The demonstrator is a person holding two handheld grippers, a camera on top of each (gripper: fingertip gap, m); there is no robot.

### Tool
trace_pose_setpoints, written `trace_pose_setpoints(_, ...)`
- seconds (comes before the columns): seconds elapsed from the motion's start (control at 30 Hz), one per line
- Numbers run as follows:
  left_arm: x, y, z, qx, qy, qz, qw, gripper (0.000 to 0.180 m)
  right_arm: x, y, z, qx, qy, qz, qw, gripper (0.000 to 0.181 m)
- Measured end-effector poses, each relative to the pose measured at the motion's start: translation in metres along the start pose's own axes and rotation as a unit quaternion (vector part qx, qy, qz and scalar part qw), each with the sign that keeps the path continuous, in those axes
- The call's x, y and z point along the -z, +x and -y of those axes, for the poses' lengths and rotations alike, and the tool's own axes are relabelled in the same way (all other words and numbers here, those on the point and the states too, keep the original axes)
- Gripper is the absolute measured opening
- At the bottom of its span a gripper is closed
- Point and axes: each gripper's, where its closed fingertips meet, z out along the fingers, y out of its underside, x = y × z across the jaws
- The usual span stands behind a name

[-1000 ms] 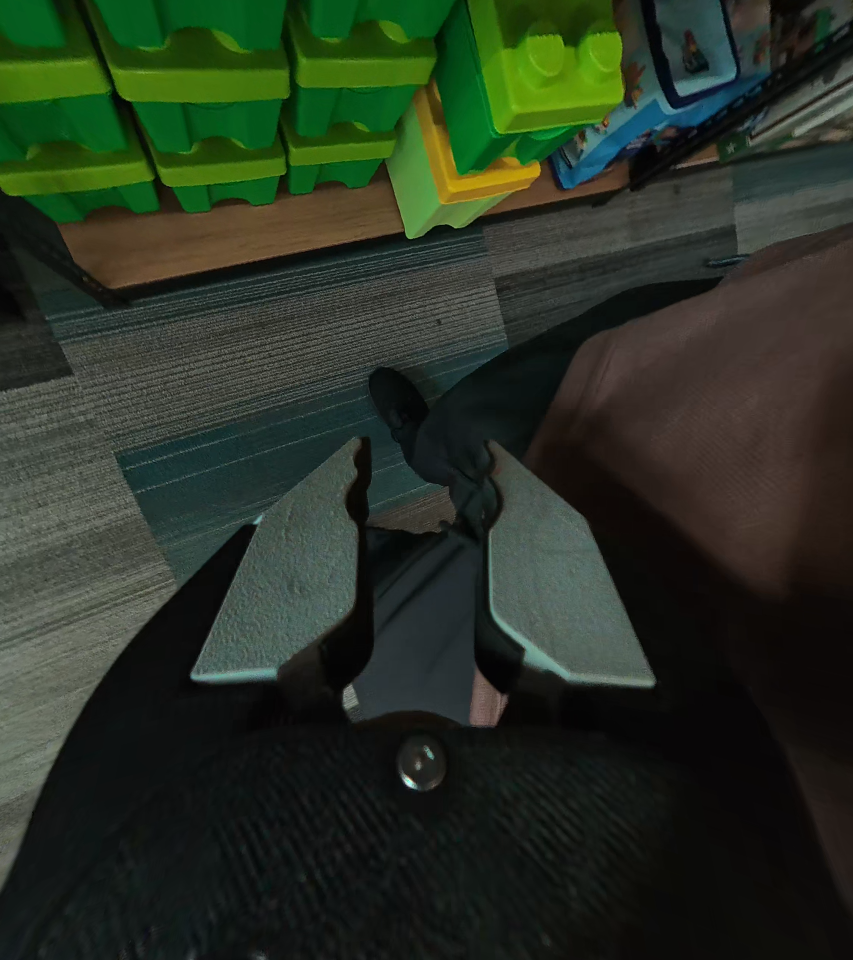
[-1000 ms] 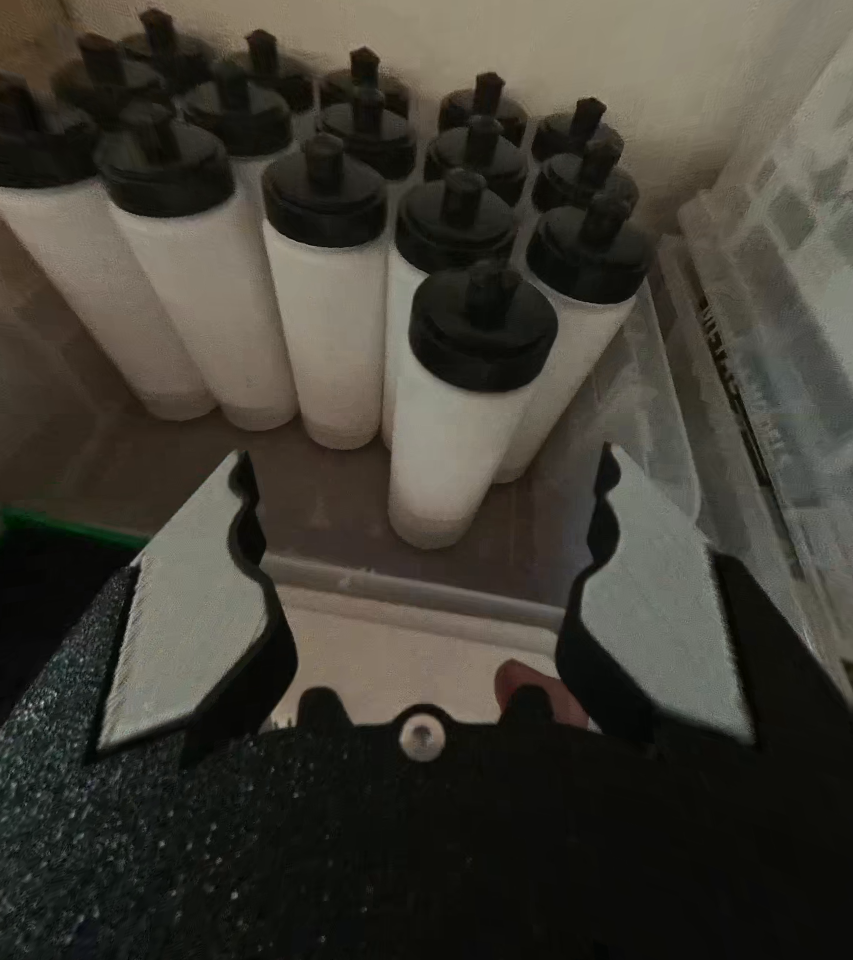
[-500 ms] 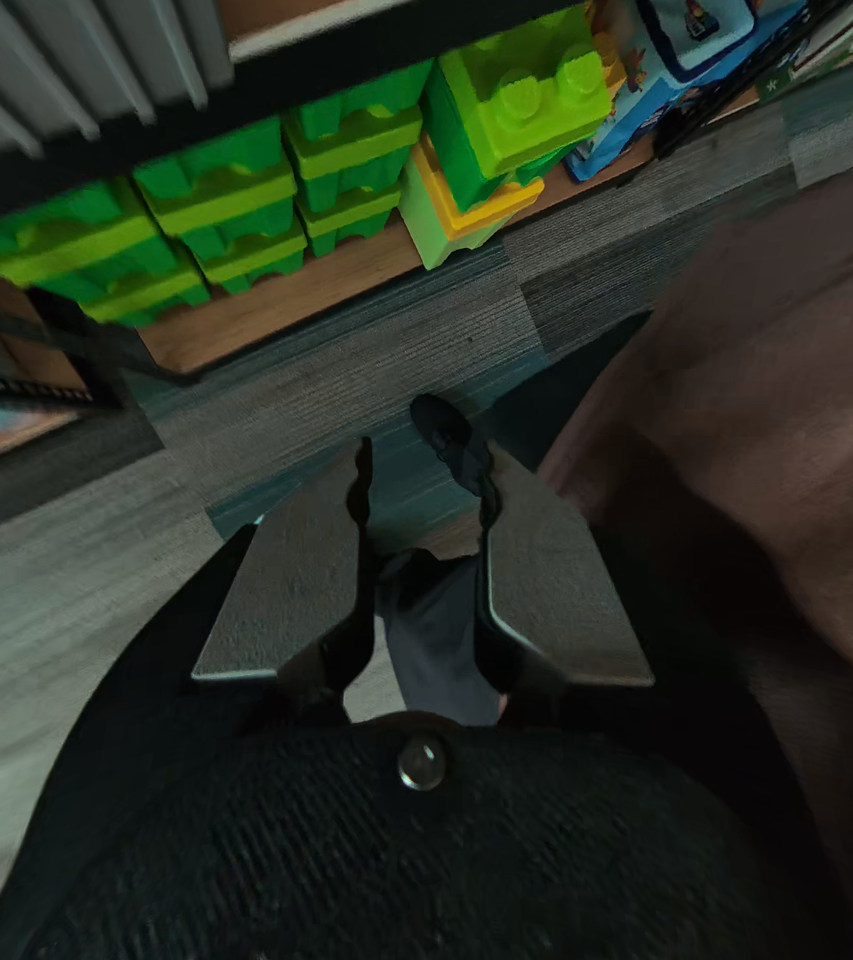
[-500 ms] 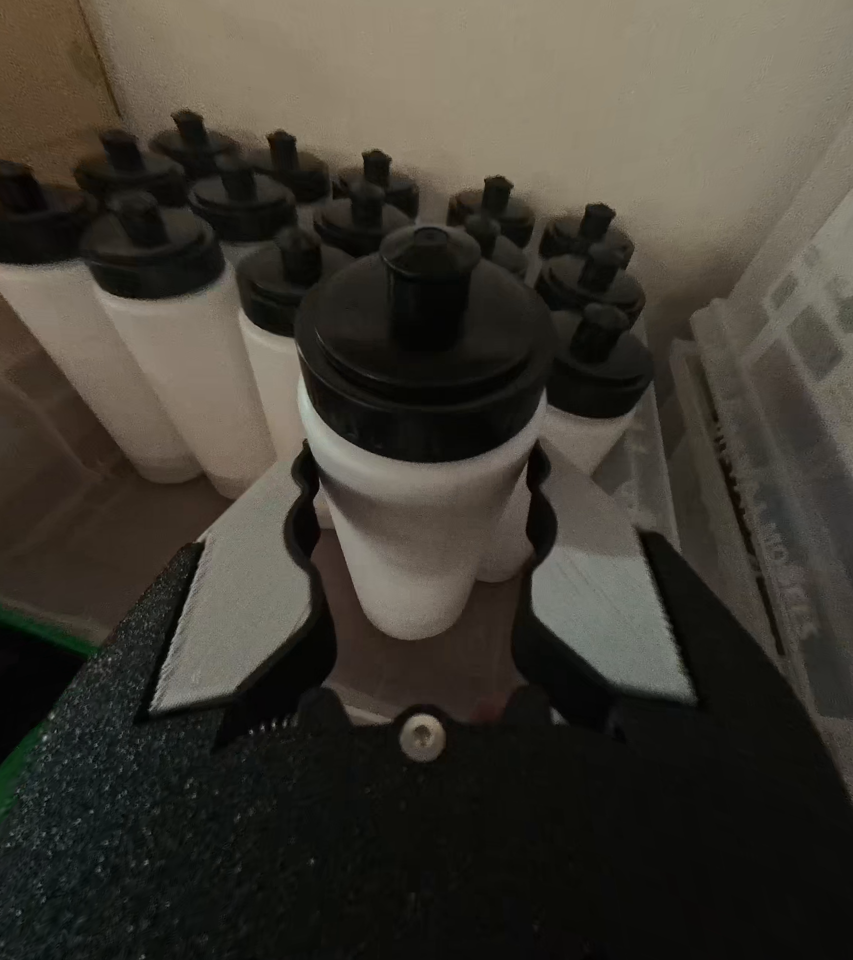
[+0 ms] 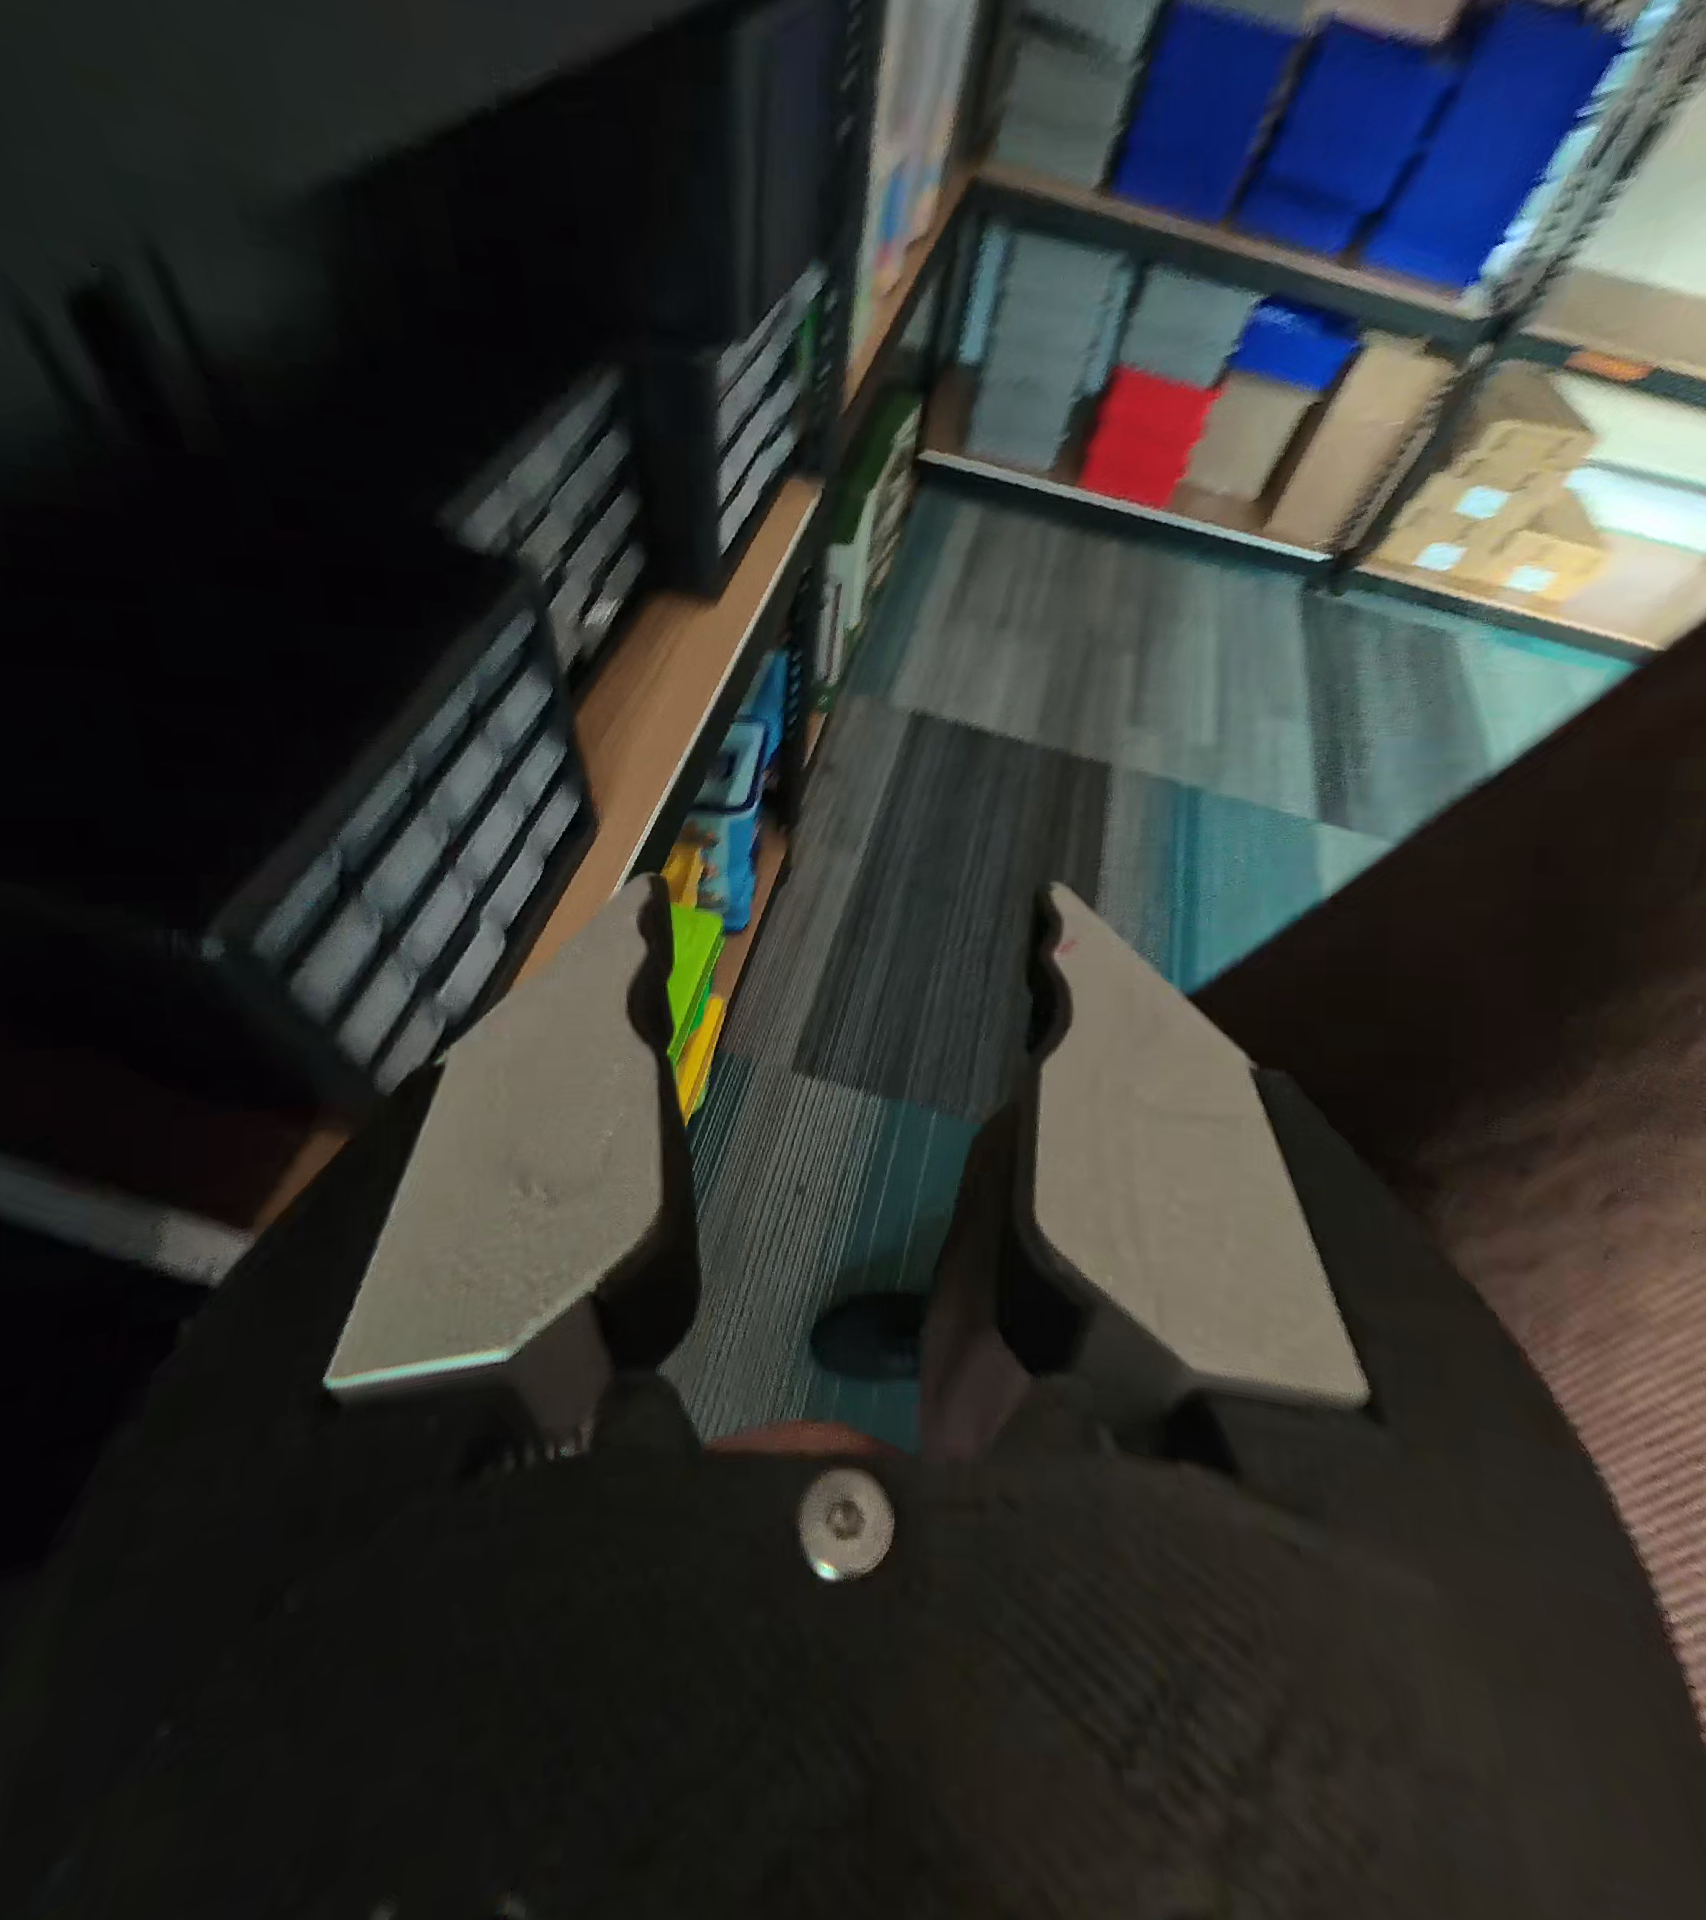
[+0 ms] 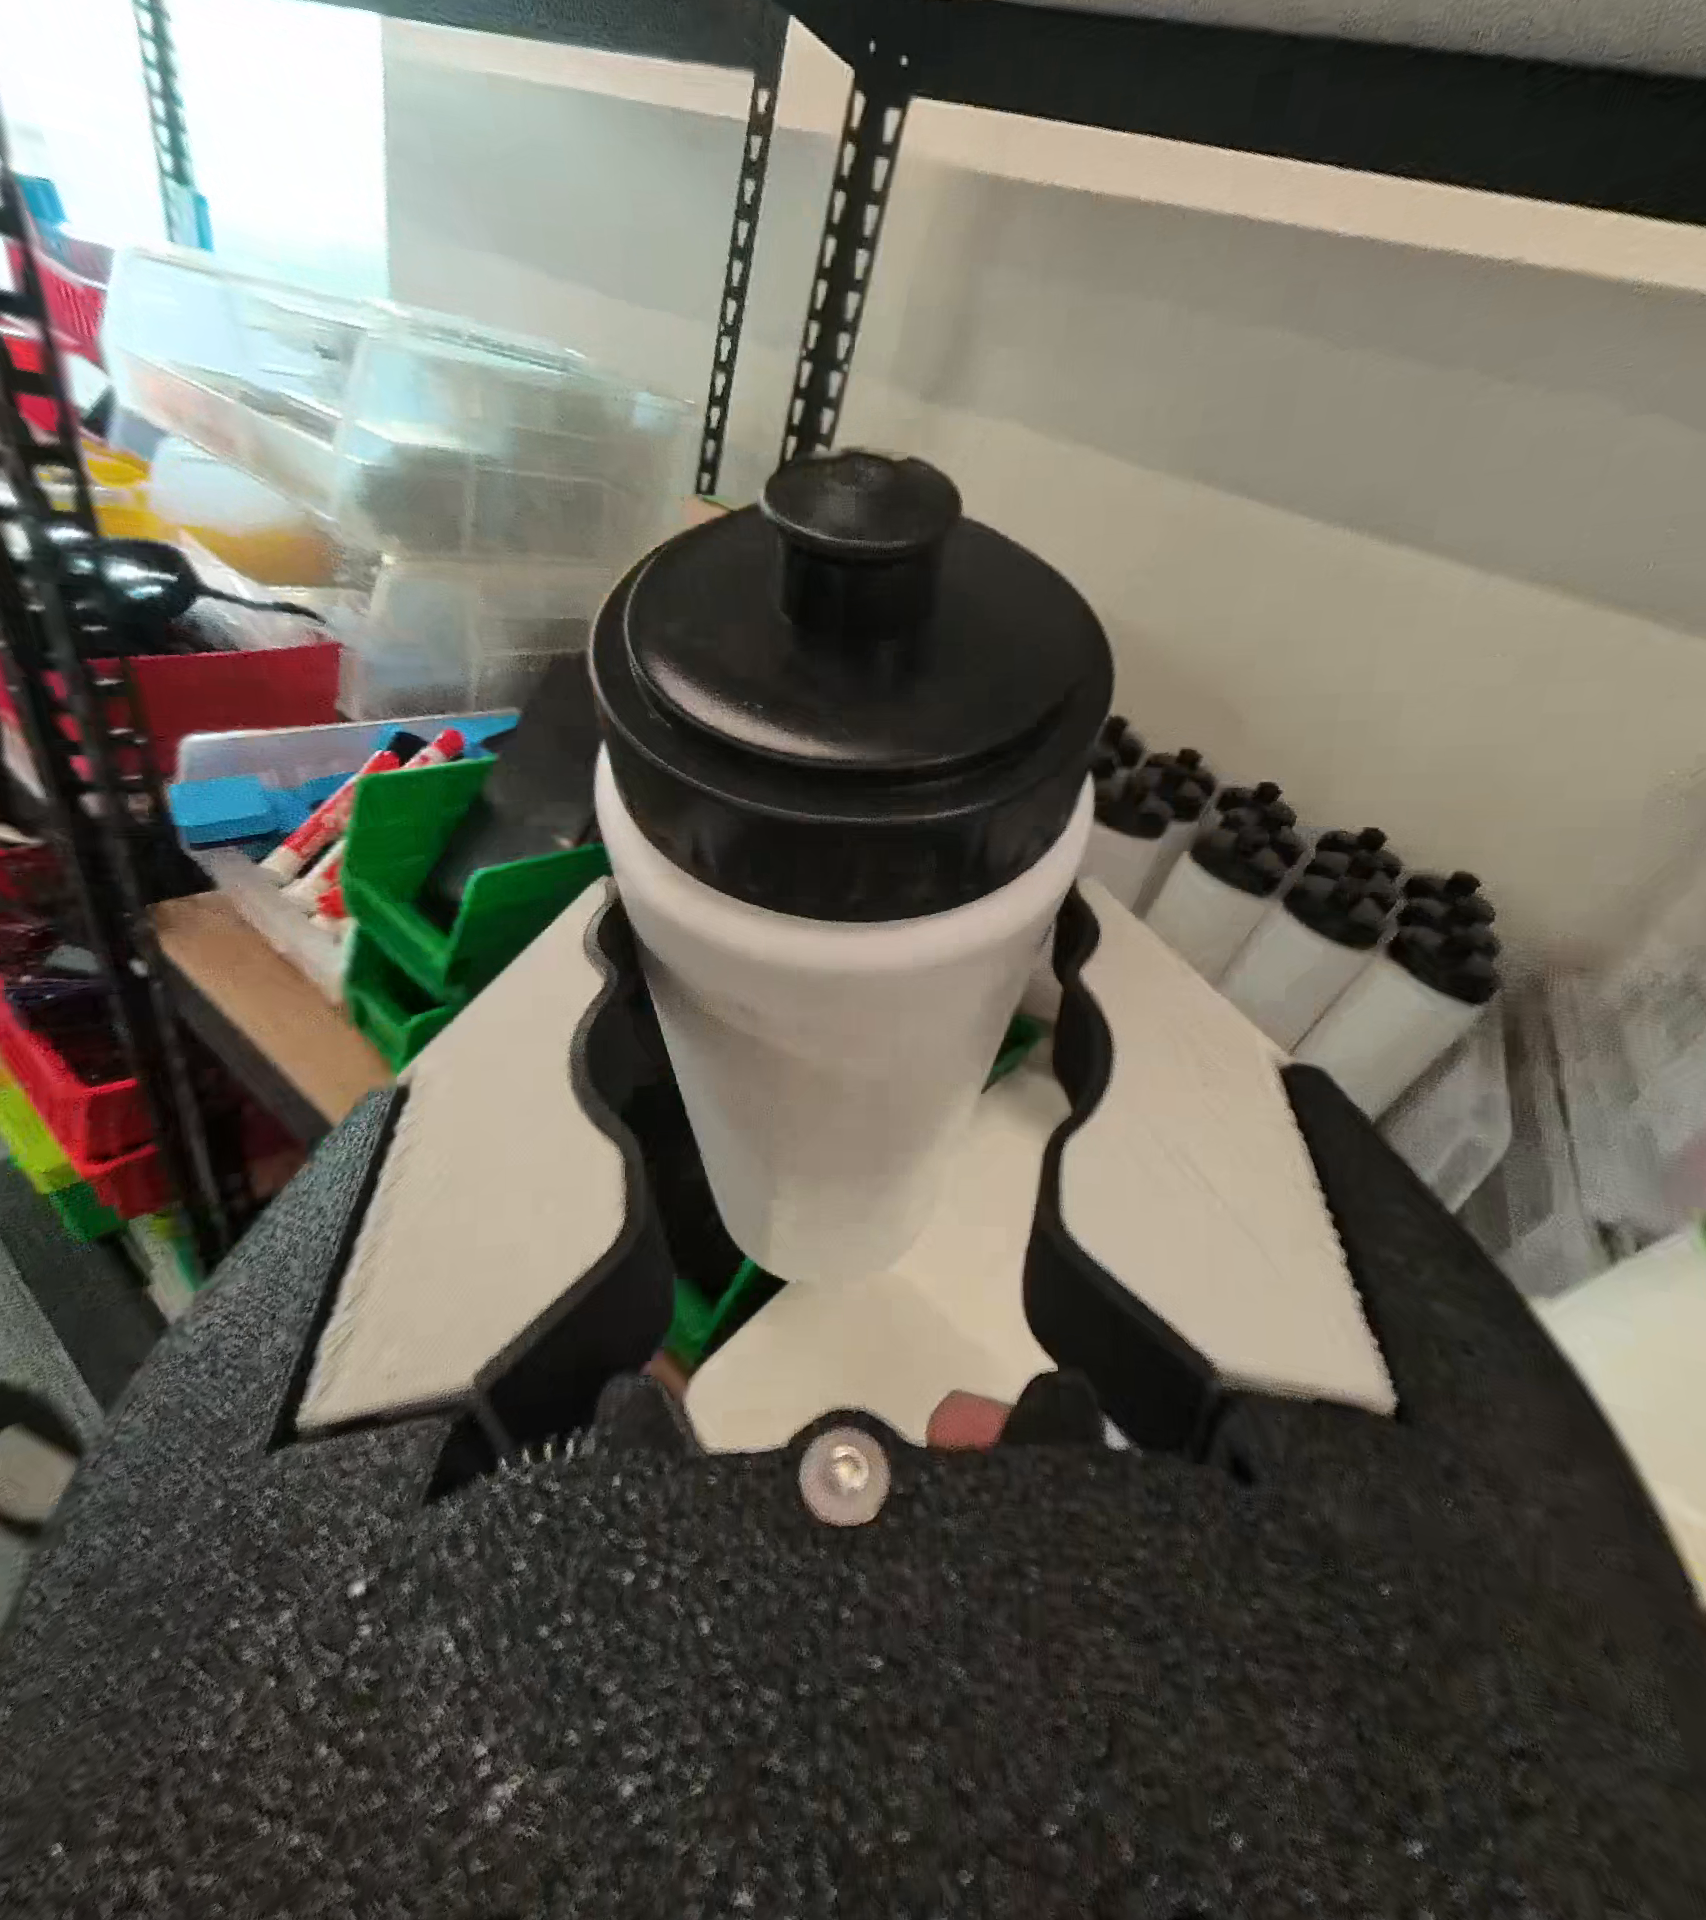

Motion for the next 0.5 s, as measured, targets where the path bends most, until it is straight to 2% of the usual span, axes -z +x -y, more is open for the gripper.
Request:
trace_pose_setpoints(0.1, 0.018, 0.010, 0.053, -0.040, 0.051, -0.051, 0.997, 0.078, 0.056, -0.076, -0.043, -0.060, 0.001, -0.019, 0.998, 0.079)
trace_pose_setpoints(0.17, 0.027, 0.020, 0.089, -0.049, 0.093, -0.089, 0.990, 0.092, 0.086, -0.121, -0.080, -0.111, -0.005, -0.045, 0.993, 0.078)
trace_pose_setpoints(0.23, 0.031, 0.052, 0.118, -0.067, 0.126, -0.179, 0.974, 0.111, 0.113, -0.157, -0.118, -0.155, -0.015, -0.090, 0.984, 0.078)
trace_pose_setpoints(0.3, 0.017, 0.089, 0.129, -0.085, 0.101, -0.241, 0.961, 0.118, 0.143, -0.186, -0.148, -0.208, -0.016, -0.132, 0.969, 0.078)
trace_pose_setpoints(0.37, -0.008, 0.130, 0.125, -0.121, 0.066, -0.282, 0.949, 0.129, 0.175, -0.211, -0.163, -0.262, 0.010, -0.163, 0.951, 0.077)
trace_pose_setpoints(0.4, -0.021, 0.154, 0.118, -0.126, 0.046, -0.308, 0.942, 0.128, 0.192, -0.222, -0.167, -0.281, 0.026, -0.180, 0.942, 0.077)
trace_pose_setpoints(0.43, -0.027, 0.183, 0.110, -0.123, 0.027, -0.354, 0.927, 0.124, 0.209, -0.233, -0.170, -0.290, 0.036, -0.197, 0.936, 0.077)
trace_pose_setpoints(0.5, -0.022, 0.250, 0.089, -0.104, -0.021, -0.472, 0.875, 0.113, 0.242, -0.251, -0.181, -0.289, 0.045, -0.246, 0.924, 0.077)
